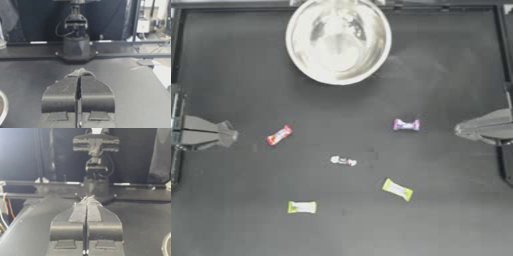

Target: Put candies in bowl

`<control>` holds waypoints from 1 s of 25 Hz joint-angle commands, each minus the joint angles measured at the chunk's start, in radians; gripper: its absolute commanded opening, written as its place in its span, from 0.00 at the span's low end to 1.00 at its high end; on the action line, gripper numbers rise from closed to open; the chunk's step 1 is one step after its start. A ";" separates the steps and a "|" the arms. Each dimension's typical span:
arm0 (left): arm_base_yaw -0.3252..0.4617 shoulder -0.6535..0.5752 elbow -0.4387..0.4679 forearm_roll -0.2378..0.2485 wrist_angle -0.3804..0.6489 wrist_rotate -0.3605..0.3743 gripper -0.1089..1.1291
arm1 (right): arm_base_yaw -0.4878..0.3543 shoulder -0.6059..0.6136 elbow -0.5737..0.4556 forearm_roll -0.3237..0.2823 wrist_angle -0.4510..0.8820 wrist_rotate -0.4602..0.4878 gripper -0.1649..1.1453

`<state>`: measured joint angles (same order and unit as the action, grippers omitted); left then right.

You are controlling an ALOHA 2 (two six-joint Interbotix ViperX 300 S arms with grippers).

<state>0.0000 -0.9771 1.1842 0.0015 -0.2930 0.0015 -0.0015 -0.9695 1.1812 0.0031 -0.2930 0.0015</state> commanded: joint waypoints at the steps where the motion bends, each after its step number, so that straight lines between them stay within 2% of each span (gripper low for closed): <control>1: 0.003 -0.014 0.002 -0.003 -0.012 0.003 0.05 | 0.005 0.003 -0.008 0.000 -0.020 -0.002 0.09; 4: 0.003 -0.035 0.009 -0.003 -0.006 0.003 0.15 | 0.006 0.002 0.002 -0.002 -0.032 -0.005 0.17; 8: 0.003 -0.037 0.014 -0.005 -0.009 0.005 0.16 | 0.006 0.002 0.005 -0.012 -0.032 -0.009 0.23; 10: 0.003 -0.037 0.012 -0.003 -0.011 0.005 0.23 | 0.006 0.000 0.006 -0.014 -0.032 -0.014 0.27; 12: 0.003 -0.037 0.011 -0.005 -0.009 0.002 0.42 | 0.006 -0.009 0.009 -0.021 -0.032 -0.014 0.39; 15: 0.003 -0.032 0.014 -0.012 -0.011 -0.006 0.84 | 0.006 -0.032 0.023 -0.035 -0.040 -0.011 0.68; 16: 0.003 -0.032 0.014 -0.018 -0.011 -0.005 0.94 | 0.006 -0.040 0.028 -0.038 -0.048 -0.008 0.79; 17: 0.003 -0.031 0.014 -0.018 -0.009 -0.002 0.99 | 0.006 -0.048 0.034 -0.041 -0.058 -0.008 0.88; 18: 0.003 -0.029 0.014 -0.020 -0.009 0.000 0.96 | 0.006 -0.054 0.040 -0.041 -0.066 -0.009 0.95; 20: 0.005 -0.031 0.014 -0.021 -0.003 0.000 0.88 | 0.005 -0.061 0.044 -0.041 -0.066 -0.008 0.92; 22: 0.014 -0.029 0.009 -0.031 0.009 0.000 0.90 | 0.006 -0.060 0.043 -0.041 -0.064 -0.008 0.88; 25: 0.066 -0.021 -0.006 -0.080 0.091 0.000 0.92 | 0.005 -0.049 0.037 -0.041 -0.060 -0.008 0.88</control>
<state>0.0353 -1.0186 1.2088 -0.0537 -0.2408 0.0000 0.0031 -1.0339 1.2379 -0.0368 -0.3497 -0.0077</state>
